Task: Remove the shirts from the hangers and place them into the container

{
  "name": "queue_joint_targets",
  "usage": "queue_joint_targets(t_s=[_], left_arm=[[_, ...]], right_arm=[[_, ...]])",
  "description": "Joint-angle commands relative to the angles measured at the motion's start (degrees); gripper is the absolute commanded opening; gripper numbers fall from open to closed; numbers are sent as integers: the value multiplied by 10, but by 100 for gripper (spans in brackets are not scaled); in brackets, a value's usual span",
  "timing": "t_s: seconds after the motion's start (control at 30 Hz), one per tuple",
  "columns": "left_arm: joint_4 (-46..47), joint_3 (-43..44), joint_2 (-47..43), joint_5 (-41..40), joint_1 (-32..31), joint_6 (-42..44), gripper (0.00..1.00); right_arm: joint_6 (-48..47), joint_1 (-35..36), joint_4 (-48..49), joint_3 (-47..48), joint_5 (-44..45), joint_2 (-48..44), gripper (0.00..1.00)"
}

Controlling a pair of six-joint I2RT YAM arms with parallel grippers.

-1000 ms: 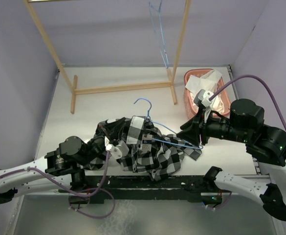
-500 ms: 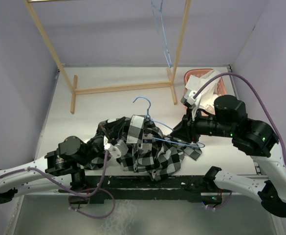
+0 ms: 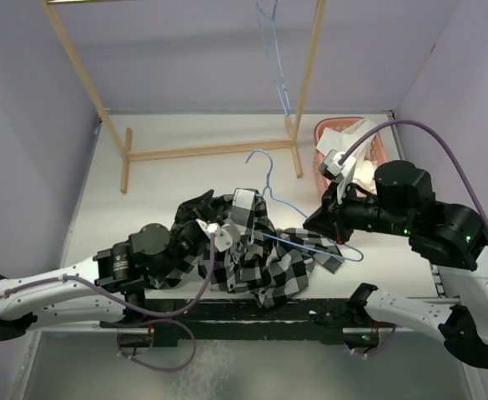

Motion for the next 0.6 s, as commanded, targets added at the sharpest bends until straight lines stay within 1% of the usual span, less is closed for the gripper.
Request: queue_joint_targets(t_s=[0.0,0.1,0.23,0.3,0.37,0.4,0.47,0.57], left_arm=[[-105,90,17,-75,0,-137,46],[-193,126,13,-76,0,-202,54],[-239,135,-6,-89,1,-242,55],[-241,137,-12,-126,0,-252,53],[-234,143,-9,-186,0,-248,47],[-247,155,-6,-195,0,-253,45],[-285,181,-4,-192,0,-282,43],[-322,194,-8,-178,0,-325,43]], right_arm=[[2,-1,-98,90,68,17,0],[3,-1,-154,129,134,30,0],[11,-1,-169,154,190,46,0],[12,-1,-166,155,209,56,0],[12,-1,-152,154,208,63,0],[13,-1,-145,157,199,66,0],[14,-1,-140,176,192,75,0],[14,0,-138,221,183,92,0]])
